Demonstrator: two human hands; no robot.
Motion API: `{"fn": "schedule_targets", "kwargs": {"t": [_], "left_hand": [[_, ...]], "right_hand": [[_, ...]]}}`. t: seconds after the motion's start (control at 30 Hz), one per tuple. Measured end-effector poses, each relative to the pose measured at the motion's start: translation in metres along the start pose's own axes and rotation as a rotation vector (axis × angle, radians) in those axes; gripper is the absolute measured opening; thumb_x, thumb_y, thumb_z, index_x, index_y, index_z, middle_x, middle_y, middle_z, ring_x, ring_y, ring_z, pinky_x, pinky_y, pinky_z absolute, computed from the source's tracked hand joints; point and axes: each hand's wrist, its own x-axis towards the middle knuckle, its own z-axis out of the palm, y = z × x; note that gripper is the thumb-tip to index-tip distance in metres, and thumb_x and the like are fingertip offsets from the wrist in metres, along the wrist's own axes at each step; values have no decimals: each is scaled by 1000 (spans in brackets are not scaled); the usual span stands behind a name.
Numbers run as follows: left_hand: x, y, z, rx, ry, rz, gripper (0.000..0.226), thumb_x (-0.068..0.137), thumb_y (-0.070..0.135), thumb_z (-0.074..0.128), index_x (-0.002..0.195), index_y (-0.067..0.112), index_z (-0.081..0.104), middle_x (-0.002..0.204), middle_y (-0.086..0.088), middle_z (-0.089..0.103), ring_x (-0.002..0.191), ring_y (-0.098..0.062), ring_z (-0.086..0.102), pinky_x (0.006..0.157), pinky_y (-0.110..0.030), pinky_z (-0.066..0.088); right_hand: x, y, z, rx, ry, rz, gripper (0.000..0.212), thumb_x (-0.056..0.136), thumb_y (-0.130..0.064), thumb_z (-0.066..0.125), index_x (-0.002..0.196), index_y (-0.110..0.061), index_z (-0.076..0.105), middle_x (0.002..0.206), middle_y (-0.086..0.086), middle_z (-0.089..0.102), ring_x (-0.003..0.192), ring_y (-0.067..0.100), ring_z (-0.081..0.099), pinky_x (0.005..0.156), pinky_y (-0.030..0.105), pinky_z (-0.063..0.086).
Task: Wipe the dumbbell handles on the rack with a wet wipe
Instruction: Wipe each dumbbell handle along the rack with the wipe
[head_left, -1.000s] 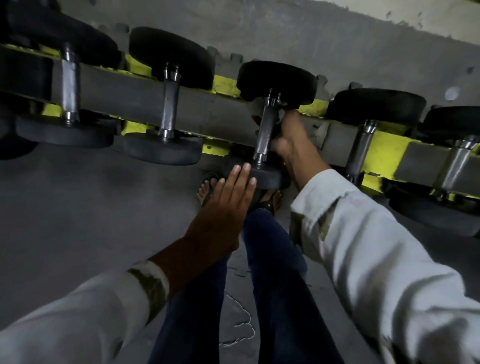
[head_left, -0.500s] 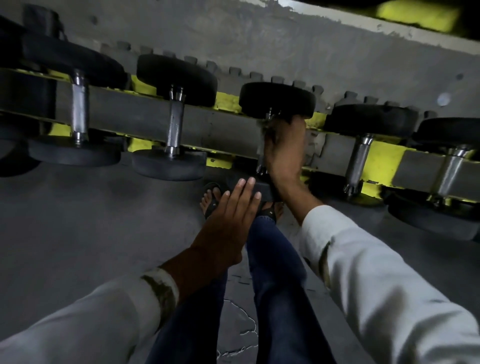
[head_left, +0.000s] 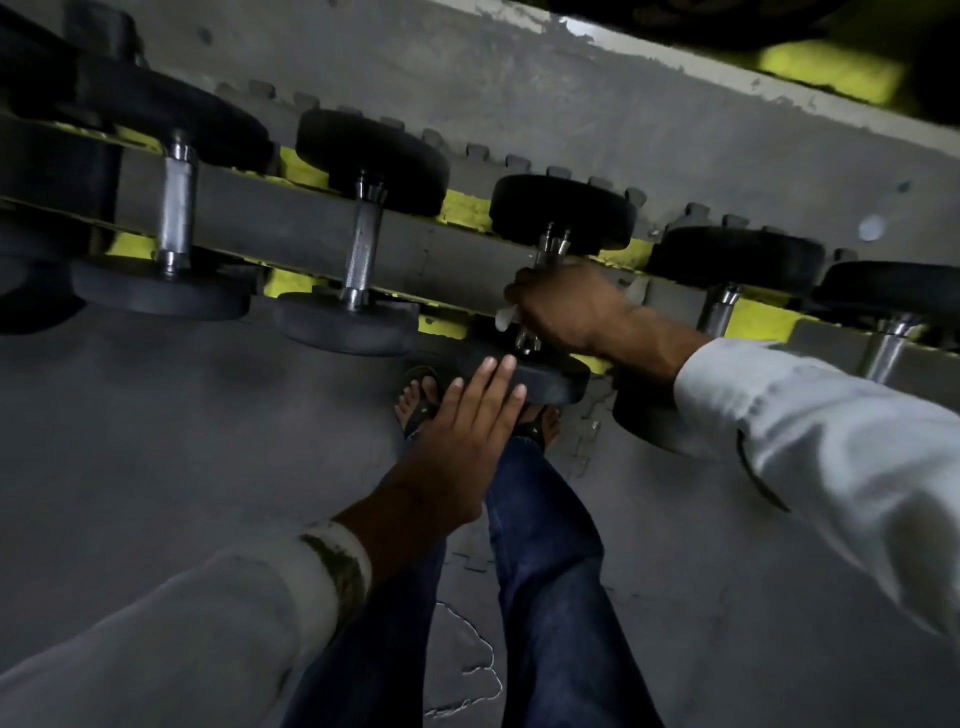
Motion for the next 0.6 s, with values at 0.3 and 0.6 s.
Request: {"fn": "schedule_targets", "kwargs": {"t": [0.3, 0.6], "left_hand": [[2, 3, 2, 6, -12, -35, 112, 96, 48, 55, 154, -4, -26, 156, -34, -37, 152, -49, -19, 126, -58, 4], [0, 6, -1, 30, -26, -52, 104, 100, 43, 47, 151, -5, -30, 156, -35, -36, 152, -50, -20, 126, -59, 6]], "right_hand": [[25, -30, -16, 35, -339, 15, 34, 100, -40, 53, 112, -14, 70, 117, 11, 69, 105, 31, 67, 75, 32, 45], [-50, -15, 14, 462, 57, 136, 13, 88, -30, 54, 96, -23, 62, 101, 6, 64, 86, 32, 65, 65, 42, 54]]}}
